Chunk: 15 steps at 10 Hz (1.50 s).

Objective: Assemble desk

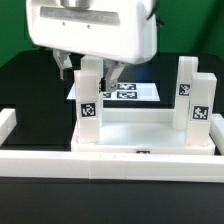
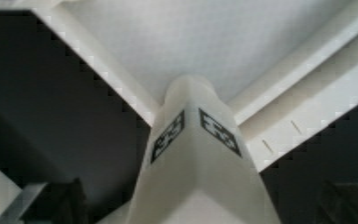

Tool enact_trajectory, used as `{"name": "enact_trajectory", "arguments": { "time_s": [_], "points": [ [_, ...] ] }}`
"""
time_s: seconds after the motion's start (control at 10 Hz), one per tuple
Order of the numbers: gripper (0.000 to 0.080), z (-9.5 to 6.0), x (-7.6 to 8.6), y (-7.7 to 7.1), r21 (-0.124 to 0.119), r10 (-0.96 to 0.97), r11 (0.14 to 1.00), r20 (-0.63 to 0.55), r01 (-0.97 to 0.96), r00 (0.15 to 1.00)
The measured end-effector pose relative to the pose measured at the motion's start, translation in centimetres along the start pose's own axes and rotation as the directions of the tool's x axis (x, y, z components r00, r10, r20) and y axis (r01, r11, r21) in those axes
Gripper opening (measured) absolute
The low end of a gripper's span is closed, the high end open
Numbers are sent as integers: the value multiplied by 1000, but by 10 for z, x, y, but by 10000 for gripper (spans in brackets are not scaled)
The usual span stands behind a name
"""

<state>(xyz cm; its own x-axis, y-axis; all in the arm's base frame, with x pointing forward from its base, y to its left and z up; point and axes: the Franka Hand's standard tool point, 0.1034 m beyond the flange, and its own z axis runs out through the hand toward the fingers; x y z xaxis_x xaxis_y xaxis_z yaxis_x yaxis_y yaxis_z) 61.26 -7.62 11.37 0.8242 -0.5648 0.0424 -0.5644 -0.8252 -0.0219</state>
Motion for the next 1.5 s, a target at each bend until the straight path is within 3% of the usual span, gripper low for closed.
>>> {"name": "enact_trajectory", "arguments": {
  "time_s": [0.3,0.9,1.1,1.2,1.3,1.5],
  "points": [
    [649,0,1,1,-5,-227,974,-6,227,974],
    [649,0,2,3,-20,-558,830,1,558,830],
    [399,0,2,4,-22,-573,819,2,573,819],
    [399,0,2,3,-21,-571,821,2,571,821],
    [290,0,2,4,-21,-564,826,2,564,826],
    [290,0,2,4,-21,-539,842,2,539,842]
  ]
}}
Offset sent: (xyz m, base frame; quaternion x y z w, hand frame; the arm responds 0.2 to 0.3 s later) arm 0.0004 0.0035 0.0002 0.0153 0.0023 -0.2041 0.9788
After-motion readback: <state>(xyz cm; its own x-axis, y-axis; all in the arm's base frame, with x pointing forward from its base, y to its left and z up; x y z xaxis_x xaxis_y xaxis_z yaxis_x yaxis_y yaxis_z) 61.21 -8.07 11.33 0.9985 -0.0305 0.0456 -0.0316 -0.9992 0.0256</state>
